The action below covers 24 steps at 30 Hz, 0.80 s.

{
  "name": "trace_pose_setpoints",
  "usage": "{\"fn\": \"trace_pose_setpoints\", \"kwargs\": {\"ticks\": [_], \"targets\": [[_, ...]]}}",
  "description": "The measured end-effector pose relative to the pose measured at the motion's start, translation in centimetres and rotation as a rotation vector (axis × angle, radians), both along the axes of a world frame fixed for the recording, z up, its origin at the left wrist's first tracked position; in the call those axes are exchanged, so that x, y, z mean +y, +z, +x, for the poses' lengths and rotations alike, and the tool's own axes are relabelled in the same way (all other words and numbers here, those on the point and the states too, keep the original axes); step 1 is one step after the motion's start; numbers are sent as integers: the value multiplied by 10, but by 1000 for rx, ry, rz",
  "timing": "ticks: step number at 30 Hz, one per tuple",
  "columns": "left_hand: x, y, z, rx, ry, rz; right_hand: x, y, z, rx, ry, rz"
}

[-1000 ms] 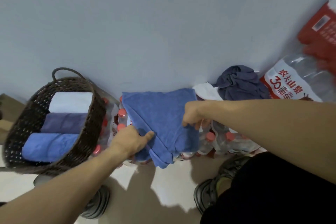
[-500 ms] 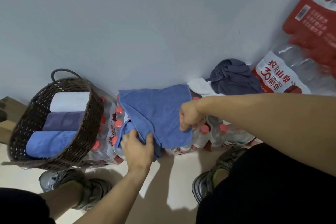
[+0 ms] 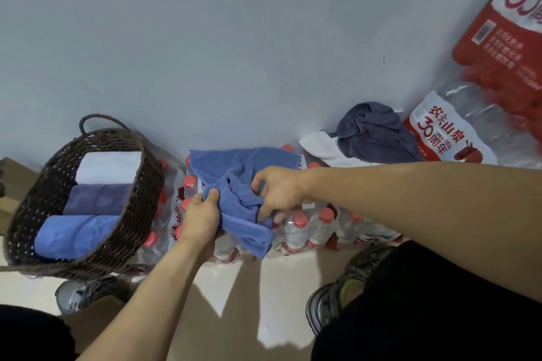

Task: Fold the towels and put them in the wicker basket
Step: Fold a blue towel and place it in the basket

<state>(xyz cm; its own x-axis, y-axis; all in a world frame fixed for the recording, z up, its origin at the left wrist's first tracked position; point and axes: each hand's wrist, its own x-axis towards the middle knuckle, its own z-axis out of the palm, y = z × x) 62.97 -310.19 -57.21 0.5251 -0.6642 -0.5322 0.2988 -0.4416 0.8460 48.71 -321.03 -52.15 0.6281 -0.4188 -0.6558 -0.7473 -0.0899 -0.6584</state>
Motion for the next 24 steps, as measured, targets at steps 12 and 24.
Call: {"fn": "trace_pose_setpoints", "kwargs": {"ticks": [12, 24], "targets": [[10, -14, 45, -463, 96, 113, -43, 27, -23, 153, 57, -38], [17, -36, 59, -525, -123, 373, -47, 7, -39, 378, 204, -217]]}}
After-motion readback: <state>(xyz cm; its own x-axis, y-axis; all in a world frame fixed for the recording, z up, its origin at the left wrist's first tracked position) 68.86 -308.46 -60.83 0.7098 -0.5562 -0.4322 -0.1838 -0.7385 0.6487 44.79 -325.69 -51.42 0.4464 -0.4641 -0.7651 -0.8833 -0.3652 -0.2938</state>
